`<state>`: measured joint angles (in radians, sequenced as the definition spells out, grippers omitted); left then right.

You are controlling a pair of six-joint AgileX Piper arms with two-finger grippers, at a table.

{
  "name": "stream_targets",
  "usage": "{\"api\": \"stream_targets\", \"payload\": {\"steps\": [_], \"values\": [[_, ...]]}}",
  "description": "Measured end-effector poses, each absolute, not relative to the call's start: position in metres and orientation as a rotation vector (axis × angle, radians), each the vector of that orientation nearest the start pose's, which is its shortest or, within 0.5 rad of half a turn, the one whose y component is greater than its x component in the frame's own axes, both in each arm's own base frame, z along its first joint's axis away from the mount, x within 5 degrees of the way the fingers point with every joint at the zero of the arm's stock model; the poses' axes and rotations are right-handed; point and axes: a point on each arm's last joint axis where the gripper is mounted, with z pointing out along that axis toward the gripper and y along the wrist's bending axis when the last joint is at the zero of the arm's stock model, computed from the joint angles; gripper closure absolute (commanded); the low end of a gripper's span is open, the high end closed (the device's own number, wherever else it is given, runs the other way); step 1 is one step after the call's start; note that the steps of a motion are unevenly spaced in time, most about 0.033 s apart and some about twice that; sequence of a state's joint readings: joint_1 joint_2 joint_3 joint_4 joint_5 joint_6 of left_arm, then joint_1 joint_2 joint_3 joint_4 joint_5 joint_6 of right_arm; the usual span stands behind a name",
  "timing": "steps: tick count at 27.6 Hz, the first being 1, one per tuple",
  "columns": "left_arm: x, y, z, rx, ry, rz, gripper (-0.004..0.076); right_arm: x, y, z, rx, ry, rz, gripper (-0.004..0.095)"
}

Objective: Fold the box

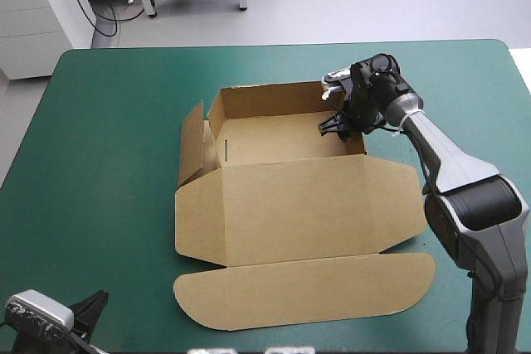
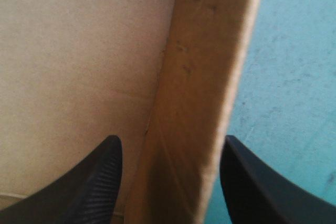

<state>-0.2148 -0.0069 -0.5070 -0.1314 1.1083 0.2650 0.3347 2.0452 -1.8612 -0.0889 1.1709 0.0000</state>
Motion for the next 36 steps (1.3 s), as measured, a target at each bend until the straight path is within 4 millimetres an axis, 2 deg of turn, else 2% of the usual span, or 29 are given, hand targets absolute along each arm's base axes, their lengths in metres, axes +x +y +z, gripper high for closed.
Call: {"api": "stream_targets", "payload": {"steps": [3, 8, 16, 19, 23, 24, 28, 32, 33, 34, 35, 36], "values": [[-0.011, -0.008, 0.276, 0.503, 2.011, -0.127, 0.0731, 0.422, 0.139, 0.26, -0.506, 2.799, -0.054, 0.0623], [-0.011, -0.009, 0.276, 0.504, 2.012, -0.129, 0.0731, 0.422, 0.14, 0.26, -0.489, 2.8, -0.041, 0.0924], [-0.011, -0.009, 0.276, 0.504, 2.013, -0.129, 0.0731, 0.423, 0.141, 0.263, -0.455, 2.792, -0.017, 0.0929], [-0.011, -0.009, 0.276, 0.504, 2.014, -0.129, 0.0731, 0.419, 0.139, 0.274, -0.45, 2.773, -0.013, 0.093], [-0.011, -0.009, 0.276, 0.504, 2.014, -0.129, 0.0731, 0.405, 0.133, 0.309, -0.449, 2.708, -0.023, 0.093], [-0.011, -0.009, 0.276, 0.504, 2.014, -0.129, 0.0731, 0.393, 0.129, 0.333, -0.445, 2.655, -0.018, 0.093], [-0.012, -0.009, 0.276, 0.504, 2.013, -0.134, 0.0694, 0.367, 0.119, 0.38, -0.422, 2.548, -0.002, 0.093], [-0.012, -0.012, 0.276, 0.507, 2.01, -0.177, 0.0528, 0.339, 0.109, 0.419, -0.399, 2.457, 0.017, 0.093], [-0.013, -0.012, 0.276, 0.507, 2.009, -0.189, 0.0463, 0.333, 0.107, 0.425, -0.397, 2.439, 0.019, 0.093], [-0.013, -0.013, 0.276, 0.508, 2.008, -0.199, 0.0333, 0.327, 0.105, 0.433, -0.392, 2.42, 0.022, 0.093], [-0.013, -0.014, 0.276, 0.509, 2.007, -0.211, 0.0239, 0.315, 0.1, 0.446, -0.384, 2.385, 0.027, 0.093], [-0.013, -0.014, 0.277, 0.509, 2.007, -0.217, 0.0223, 0.304, 0.096, 0.457, -0.377, 2.357, 0.032, 0.0929]]}}
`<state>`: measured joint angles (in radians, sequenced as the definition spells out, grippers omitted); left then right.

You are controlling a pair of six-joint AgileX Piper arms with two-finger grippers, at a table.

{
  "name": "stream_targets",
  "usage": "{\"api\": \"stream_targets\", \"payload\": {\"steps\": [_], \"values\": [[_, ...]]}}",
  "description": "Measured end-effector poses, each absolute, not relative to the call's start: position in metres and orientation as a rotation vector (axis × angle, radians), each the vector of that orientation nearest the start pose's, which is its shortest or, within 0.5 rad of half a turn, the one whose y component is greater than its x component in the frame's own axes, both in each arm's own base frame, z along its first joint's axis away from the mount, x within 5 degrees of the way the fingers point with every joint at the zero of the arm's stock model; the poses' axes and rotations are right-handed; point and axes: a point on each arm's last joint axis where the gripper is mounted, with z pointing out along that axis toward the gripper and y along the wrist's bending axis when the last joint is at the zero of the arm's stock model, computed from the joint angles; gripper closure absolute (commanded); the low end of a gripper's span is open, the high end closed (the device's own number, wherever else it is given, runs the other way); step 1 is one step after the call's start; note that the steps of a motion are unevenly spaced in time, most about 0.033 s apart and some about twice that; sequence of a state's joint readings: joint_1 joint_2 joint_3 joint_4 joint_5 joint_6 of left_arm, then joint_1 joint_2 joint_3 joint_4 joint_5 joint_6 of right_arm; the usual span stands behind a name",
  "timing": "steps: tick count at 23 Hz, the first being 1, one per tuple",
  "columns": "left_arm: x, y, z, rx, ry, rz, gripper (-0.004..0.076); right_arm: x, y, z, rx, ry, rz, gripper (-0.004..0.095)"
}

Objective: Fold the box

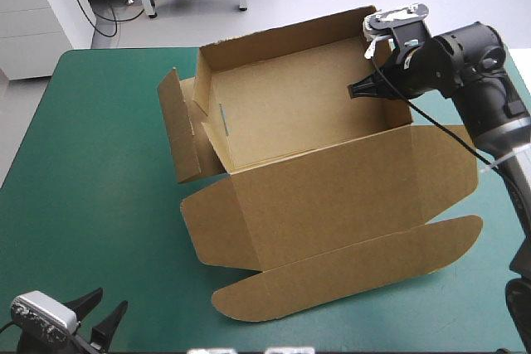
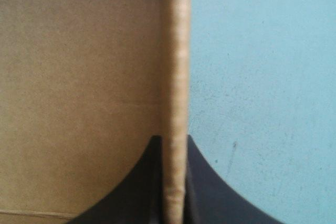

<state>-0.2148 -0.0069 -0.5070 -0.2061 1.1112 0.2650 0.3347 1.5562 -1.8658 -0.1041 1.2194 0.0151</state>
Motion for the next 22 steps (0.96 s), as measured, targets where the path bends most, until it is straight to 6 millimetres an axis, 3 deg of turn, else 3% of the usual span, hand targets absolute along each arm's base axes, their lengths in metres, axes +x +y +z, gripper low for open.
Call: {"api": "stream_targets", "payload": {"steps": [6, 13, 22], "values": [[-0.015, -0.018, 0.277, 0.509, 2.003, -0.277, 0.0229, 0.271, 0.085, 0.486, -0.355, 2.274, 0.049, 0.093], [-0.011, -0.021, 0.281, 0.496, 1.979, -0.319, 0.0229, 0.268, 0.084, 0.488, -0.354, 2.266, 0.056, 0.093], [0.043, -0.021, 0.323, 0.399, 2.043, -0.201, 0.0229, 0.268, 0.084, 0.488, -0.361, 2.268, 0.052, 0.093]]}}
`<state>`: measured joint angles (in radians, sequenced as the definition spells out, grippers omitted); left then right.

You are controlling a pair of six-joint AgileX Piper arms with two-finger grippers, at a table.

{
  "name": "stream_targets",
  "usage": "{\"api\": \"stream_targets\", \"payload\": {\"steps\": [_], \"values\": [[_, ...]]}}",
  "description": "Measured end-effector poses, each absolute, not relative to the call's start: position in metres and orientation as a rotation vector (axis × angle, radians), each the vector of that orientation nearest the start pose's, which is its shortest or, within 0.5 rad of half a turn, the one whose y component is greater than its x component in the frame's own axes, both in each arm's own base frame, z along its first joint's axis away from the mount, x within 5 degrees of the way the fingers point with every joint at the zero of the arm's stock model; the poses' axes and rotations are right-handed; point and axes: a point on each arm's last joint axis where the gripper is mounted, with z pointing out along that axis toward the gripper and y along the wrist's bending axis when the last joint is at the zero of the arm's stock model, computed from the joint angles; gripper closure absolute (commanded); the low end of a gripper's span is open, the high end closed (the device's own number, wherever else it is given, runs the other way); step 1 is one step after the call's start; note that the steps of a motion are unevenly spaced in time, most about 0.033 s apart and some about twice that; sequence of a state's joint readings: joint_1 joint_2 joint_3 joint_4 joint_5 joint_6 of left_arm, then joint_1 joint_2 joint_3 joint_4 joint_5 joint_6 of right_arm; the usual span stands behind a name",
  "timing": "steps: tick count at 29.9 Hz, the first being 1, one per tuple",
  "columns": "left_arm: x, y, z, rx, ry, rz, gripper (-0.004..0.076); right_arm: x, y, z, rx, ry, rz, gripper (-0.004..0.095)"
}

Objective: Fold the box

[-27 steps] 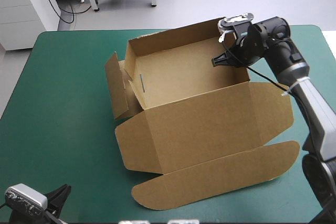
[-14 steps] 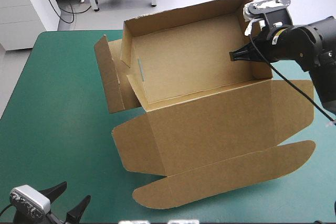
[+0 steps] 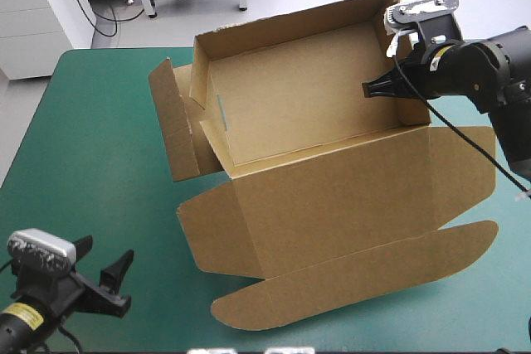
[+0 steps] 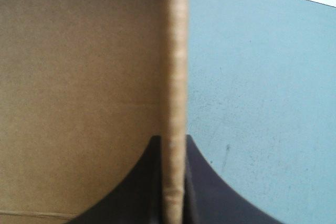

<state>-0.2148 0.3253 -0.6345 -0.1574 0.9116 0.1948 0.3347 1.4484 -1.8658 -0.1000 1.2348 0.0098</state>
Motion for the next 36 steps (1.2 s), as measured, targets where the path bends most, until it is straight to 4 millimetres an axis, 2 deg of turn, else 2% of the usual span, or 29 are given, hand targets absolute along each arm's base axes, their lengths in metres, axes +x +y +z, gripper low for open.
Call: {"api": "stream_targets", "payload": {"steps": [4, 8, 13, 18, 21, 26, 29, 31, 36], "values": [[0.079, -0.018, 0.34, 0.332, 2.128, -0.087, 0.0229, 0.268, 0.084, 0.488, -0.364, 2.267, 0.051, 0.093], [0.118, -0.023, 0.347, 0.295, 2.231, -0.052, 0.0229, 0.268, 0.084, 0.488, -0.364, 2.267, 0.051, 0.093], [0.17, -0.035, 0.34, 0.298, 2.376, -0.046, 0.0229, 0.268, 0.084, 0.488, -0.372, 2.266, 0.049, 0.093], [0.213, -0.043, 0.328, 0.307, 2.48, -0.031, 0.023, 0.267, 0.084, 0.488, -0.372, 2.266, 0.051, 0.093], [0.238, -0.036, 0.32, 0.258, 2.529, -0.01, 0.023, 0.267, 0.084, 0.488, -0.372, 2.266, 0.051, 0.0929], [0.271, -0.005, 0.3, 0.127, 2.604, 0.001, 0.0229, 0.267, 0.084, 0.488, -0.372, 2.266, 0.051, 0.093], [0.286, 0.015, 0.283, 0.017, 2.63, -0.131, 0.0229, 0.267, 0.084, 0.488, -0.372, 2.266, 0.051, 0.093], [0.296, 0.02, 0.272, -0.008, 2.624, -0.29, 0.023, 0.267, 0.084, 0.488, -0.372, 2.266, 0.052, 0.093], [0.314, 0.005, 0.257, 0.029, 2.541, -0.65, 0.023, 0.267, 0.084, 0.488, -0.372, 2.266, 0.052, 0.093]]}}
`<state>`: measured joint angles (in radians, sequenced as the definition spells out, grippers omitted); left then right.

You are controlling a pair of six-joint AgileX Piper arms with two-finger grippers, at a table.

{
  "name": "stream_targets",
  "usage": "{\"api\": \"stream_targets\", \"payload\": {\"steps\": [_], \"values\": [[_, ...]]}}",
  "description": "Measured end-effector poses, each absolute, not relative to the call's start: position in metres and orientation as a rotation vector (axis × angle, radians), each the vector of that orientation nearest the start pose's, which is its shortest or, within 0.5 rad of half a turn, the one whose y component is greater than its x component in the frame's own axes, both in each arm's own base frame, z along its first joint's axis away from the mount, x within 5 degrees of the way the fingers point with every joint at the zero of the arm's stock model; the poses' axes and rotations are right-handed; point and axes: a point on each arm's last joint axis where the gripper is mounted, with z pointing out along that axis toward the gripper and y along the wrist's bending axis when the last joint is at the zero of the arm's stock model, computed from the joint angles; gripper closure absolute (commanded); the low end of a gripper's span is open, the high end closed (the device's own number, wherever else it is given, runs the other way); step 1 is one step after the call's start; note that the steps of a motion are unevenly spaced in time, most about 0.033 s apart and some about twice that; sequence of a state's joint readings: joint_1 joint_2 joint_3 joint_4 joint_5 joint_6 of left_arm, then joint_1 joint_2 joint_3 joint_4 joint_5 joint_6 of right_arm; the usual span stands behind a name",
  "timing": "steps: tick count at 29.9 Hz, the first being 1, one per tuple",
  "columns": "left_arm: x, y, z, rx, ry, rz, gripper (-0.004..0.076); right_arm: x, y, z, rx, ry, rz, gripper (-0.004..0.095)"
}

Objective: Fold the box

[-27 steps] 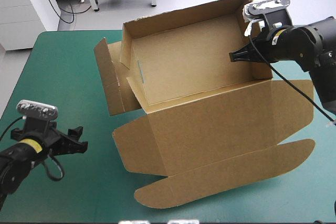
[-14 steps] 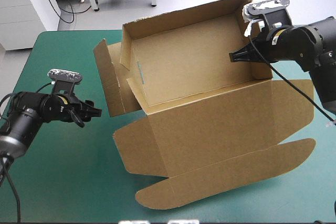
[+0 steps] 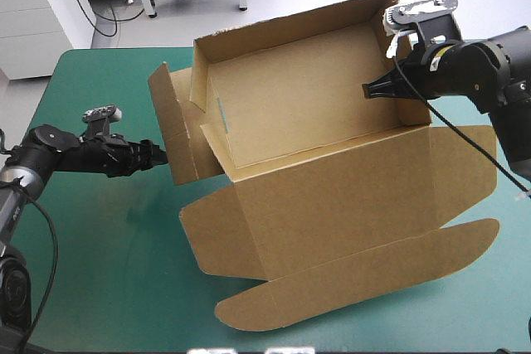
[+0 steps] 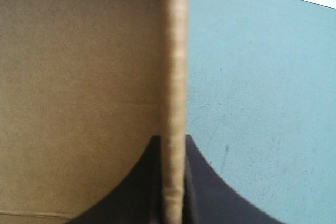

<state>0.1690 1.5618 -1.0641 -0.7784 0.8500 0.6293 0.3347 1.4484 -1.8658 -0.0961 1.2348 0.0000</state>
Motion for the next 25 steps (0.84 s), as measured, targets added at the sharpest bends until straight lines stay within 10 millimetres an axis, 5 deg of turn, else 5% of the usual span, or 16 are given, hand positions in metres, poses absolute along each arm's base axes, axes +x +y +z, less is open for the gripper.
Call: {"api": "stream_targets", "payload": {"steps": [8, 25], "values": [[0.316, -0.018, 0.27, 0.101, 2.383, -0.98, 0.0271, 0.273, 0.086, 0.484, -0.384, 2.279, 0.039, 0.093], [0.275, -0.037, 0.34, 0.291, 2.11, -1.135, 0.0298, 0.325, 0.105, 0.433, -0.42, 2.424, 0.023, 0.093]]}}
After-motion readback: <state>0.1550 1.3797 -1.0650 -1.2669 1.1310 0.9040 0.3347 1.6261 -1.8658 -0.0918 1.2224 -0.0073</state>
